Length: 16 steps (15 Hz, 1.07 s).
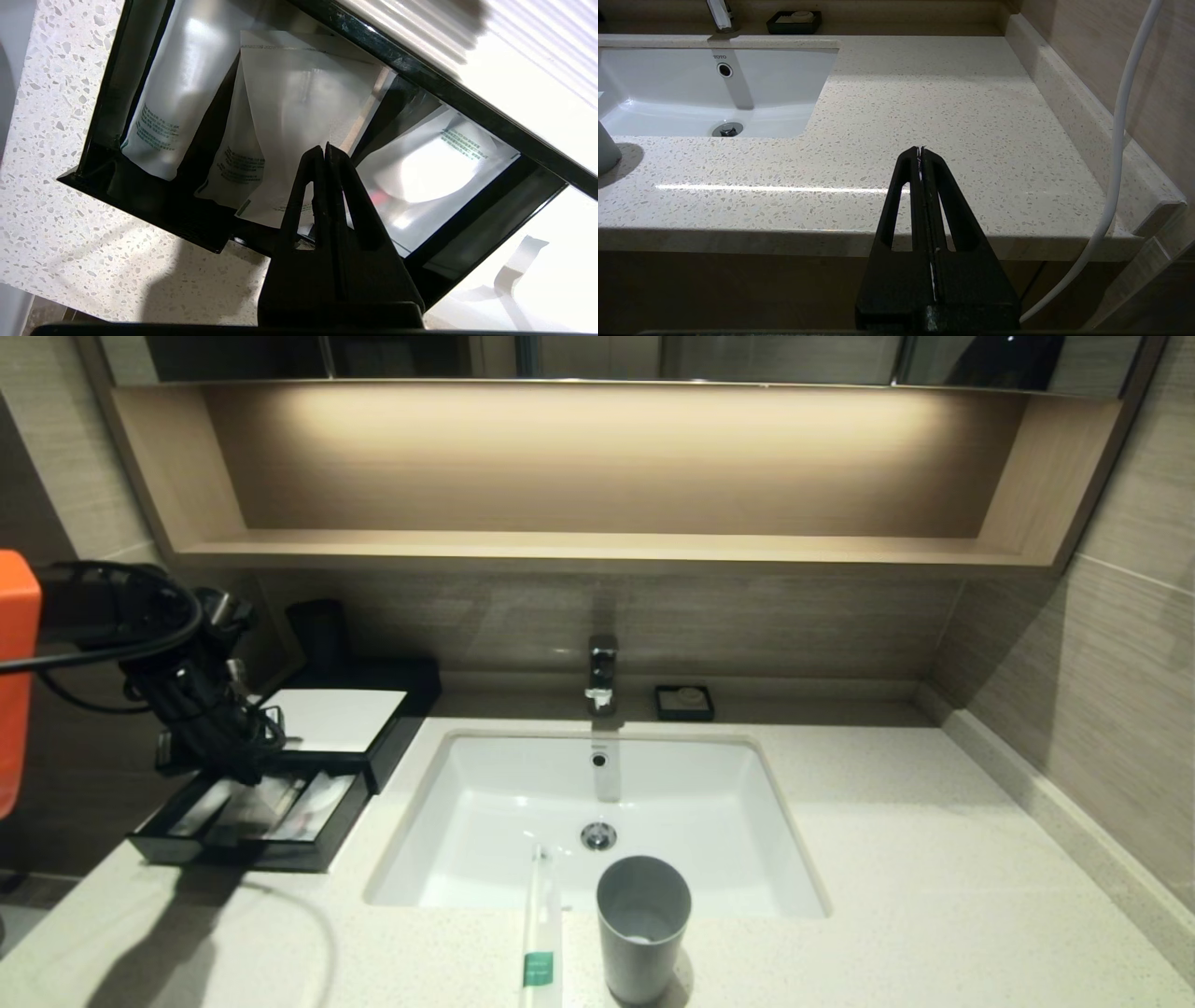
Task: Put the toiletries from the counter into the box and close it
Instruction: Place the bathroom toiletry into the drawer
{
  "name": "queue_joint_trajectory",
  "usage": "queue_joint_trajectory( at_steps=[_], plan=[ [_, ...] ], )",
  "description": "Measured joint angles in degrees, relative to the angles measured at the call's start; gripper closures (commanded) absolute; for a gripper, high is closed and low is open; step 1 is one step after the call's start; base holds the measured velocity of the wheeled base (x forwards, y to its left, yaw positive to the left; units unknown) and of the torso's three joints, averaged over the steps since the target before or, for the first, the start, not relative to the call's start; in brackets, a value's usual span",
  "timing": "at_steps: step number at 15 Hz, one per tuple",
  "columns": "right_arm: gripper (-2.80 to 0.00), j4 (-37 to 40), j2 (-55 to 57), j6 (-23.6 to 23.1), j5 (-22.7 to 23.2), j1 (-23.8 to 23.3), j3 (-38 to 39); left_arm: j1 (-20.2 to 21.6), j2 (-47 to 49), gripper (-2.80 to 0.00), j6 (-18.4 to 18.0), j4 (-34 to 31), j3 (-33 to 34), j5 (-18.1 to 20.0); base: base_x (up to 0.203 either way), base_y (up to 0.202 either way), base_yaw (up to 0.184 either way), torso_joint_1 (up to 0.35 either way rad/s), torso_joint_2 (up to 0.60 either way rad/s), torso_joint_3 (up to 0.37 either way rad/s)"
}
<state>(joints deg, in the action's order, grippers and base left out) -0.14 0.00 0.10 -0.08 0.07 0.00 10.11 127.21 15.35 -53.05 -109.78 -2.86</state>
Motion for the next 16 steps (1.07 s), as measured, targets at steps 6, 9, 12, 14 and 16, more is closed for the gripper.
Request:
queue_joint_trajectory(
  at_steps=[6,9,12,14,16],
  plan=[
    [0.0,0.0,0.0,0.0,0.0,0.0,0.0,0.0,-1.2,0.0,0.0,-0.7,0.8,0.0,0.0,0.0,0.0,0.0,0.0,0.0],
    [0.0,0.0,0.0,0.0,0.0,0.0,0.0,0.0,-1.2,0.0,0.0,-0.7,1.8,0.0,0.0,0.0,0.0,0.0,0.0,0.0],
    [0.0,0.0,0.0,0.0,0.0,0.0,0.0,0.1,-0.5,0.0,0.0,-0.5,2.3,-0.1,0.0,0.0,0.0,0.0,0.0,0.0],
    [0.0,0.0,0.0,0.0,0.0,0.0,0.0,0.8,0.3,0.0,0.0,-0.2,2.3,-0.8,0.0,0.0,0.0,0.0,0.0,0.0],
    [0.0,0.0,0.0,0.0,0.0,0.0,0.0,1.2,1.1,0.0,0.1,0.0,2.3,-1.5,0.0,0.0,0.0,0.0,0.0,0.0]
  ],
)
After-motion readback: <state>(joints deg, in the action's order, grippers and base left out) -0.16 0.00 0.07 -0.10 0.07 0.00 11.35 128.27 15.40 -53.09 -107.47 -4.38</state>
